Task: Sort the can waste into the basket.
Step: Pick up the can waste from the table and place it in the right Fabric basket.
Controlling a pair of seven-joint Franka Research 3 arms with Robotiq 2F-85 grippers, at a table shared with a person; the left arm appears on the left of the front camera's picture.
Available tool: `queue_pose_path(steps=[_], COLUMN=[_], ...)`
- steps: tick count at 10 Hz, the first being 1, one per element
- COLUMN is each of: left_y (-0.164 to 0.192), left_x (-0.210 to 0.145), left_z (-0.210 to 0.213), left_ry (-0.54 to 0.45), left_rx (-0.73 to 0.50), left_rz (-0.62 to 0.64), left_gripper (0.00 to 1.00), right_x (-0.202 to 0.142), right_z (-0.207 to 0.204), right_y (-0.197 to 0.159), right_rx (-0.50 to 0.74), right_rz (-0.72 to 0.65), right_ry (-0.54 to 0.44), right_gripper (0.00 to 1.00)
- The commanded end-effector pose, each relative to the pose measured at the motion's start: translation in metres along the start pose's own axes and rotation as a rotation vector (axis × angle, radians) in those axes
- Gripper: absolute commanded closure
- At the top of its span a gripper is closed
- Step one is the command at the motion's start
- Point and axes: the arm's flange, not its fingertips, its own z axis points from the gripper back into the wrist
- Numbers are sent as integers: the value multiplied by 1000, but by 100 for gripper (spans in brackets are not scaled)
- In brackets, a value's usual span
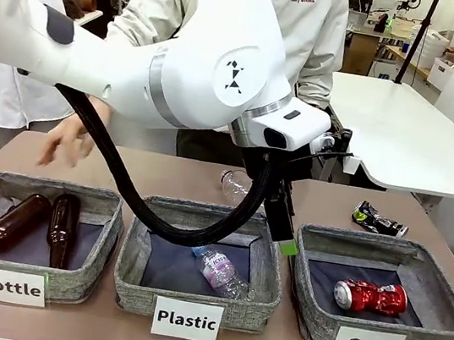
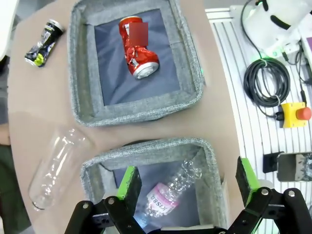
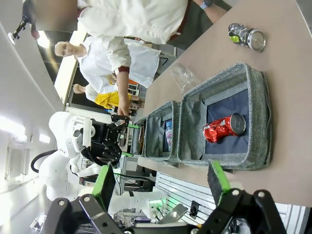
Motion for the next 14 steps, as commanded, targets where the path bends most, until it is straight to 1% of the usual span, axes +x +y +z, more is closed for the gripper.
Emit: queue_pose_path(steps=[1, 2, 3, 4, 5, 6, 7, 8, 9, 10, 11, 12, 13, 14], left_y=[-5, -6, -5, 2, 5, 0, -8, -15, -29, -40, -50, -65, -81, -97], left_x=[-10, -13, -28, -62, -96, -130, -165, -206, -257, -307, -360, -414, -467, -504], left_z=[3, 9, 28, 58, 88, 118, 150, 175, 199, 215, 224, 227, 228, 232], left_ry=[-23, -26, -40, -16, -45, -71, -108, -193, -270, -316, -372, -443, -554, -647], left_rx=[6, -1, 13, 42, 52, 76, 98, 82, 71, 62, 3, -63, -162, -196], left_rz=[-18, -33, -37, -23, 35, 90, 189, 347, 533, 663, 811, 1034, 1250, 1383], left_gripper=[0, 0, 0, 0, 0, 0, 0, 0, 0, 0, 0, 0, 0, 0], right_x=[2, 2, 2, 2, 2, 2, 2, 2, 2, 2, 2, 2, 2, 2], right_z=[0, 0, 0, 0, 0, 0, 0, 0, 0, 0, 0, 0, 0, 0], right_y=[2, 2, 2, 2, 2, 2, 2, 2, 2, 2, 2, 2, 2, 2], right_rx=[20, 20, 20, 20, 20, 20, 20, 20, 20, 20, 20, 20, 20, 20], right_rz=[27, 27, 27, 27, 27, 27, 27, 27, 27, 27, 27, 27, 27, 27], right_ry=[-15, -15, -15, -15, -15, -15, -15, -15, -15, -15, -15, -15, -15, -15], right_gripper=[0, 0, 0, 0, 0, 0, 0, 0, 0, 0, 0, 0, 0, 0])
